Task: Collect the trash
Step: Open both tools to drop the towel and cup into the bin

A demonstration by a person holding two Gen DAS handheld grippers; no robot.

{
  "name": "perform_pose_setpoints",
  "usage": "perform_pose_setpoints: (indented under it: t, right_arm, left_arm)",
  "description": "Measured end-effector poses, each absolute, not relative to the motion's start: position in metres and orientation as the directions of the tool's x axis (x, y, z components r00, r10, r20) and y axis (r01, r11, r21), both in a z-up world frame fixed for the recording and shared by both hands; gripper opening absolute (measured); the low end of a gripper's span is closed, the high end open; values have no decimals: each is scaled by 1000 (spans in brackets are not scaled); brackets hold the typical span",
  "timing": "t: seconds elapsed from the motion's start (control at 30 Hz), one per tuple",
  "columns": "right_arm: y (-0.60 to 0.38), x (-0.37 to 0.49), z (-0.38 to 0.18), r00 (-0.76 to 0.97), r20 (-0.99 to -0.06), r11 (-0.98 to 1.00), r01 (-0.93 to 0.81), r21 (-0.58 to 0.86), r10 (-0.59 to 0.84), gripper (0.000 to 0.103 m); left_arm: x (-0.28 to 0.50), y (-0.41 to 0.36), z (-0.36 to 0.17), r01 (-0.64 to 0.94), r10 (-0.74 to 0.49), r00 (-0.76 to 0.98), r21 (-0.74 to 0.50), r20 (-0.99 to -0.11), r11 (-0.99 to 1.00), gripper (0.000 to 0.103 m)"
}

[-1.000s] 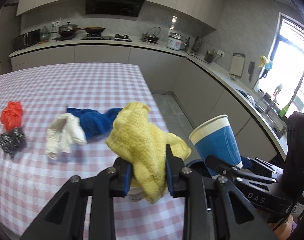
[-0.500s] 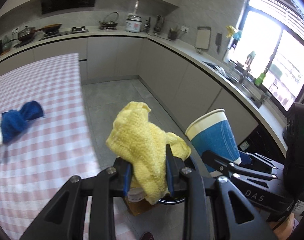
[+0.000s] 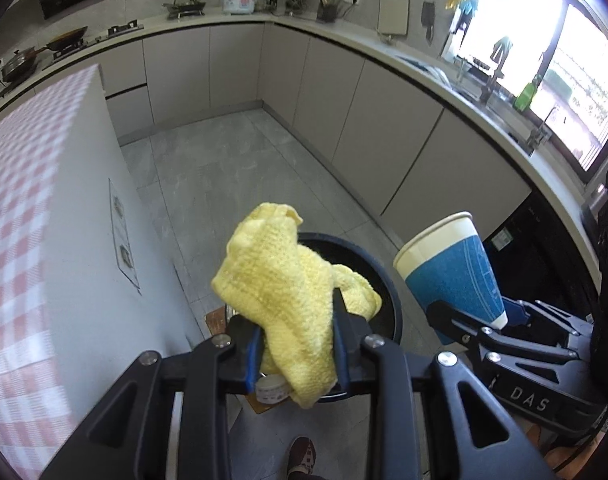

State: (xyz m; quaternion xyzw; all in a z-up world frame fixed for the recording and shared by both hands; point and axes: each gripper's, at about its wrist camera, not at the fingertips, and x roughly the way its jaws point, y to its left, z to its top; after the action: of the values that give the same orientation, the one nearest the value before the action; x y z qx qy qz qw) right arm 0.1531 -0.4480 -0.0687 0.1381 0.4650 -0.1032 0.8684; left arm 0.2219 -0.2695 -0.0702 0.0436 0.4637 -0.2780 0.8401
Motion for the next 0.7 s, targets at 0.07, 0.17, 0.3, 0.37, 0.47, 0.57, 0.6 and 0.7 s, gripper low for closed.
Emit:
perform_pose_setpoints:
  t: [0.07,0.17,0.3,0.37,0.47,0.57,0.6,0.7]
  right_arm:
    - [-455,160,-79,531,-846,941,307,144,-44,63]
    - [-467,170,-94,516,-856,942,301,150,-28,63]
    - [-472,186,-111,501,-865,947,280,156,-6,63]
    - [-475,193,-122,491,-871,953,260,154,7,63]
    - [-477,204,-134,479,-878,958,244,148,14,71]
    - [-480,210,-138,478,-878,957,250,145,8,77]
    - [-479,214,-137,481,-877,956,253,149,9,77]
    - [-482,212,-128,502,-865,948,275,163,3,77]
  left_arm:
    - [223,-277,-80,506,-406,409,-167,-817,846,32]
    - [226,-283,-96,496,-376,393,-151,-839,855,37]
    - [230,-288,-116,474,-352,366,-153,-862,867,39]
    - [231,-291,-122,471,-349,360,-155,-865,869,45]
    - [232,-294,-125,460,-325,378,-129,-867,878,59]
    - [233,-287,-121,433,-310,396,-122,-864,893,60]
    - [234,-284,-118,424,-310,404,-125,-861,897,60]
    - [234,-279,-105,411,-316,425,-130,-848,902,60]
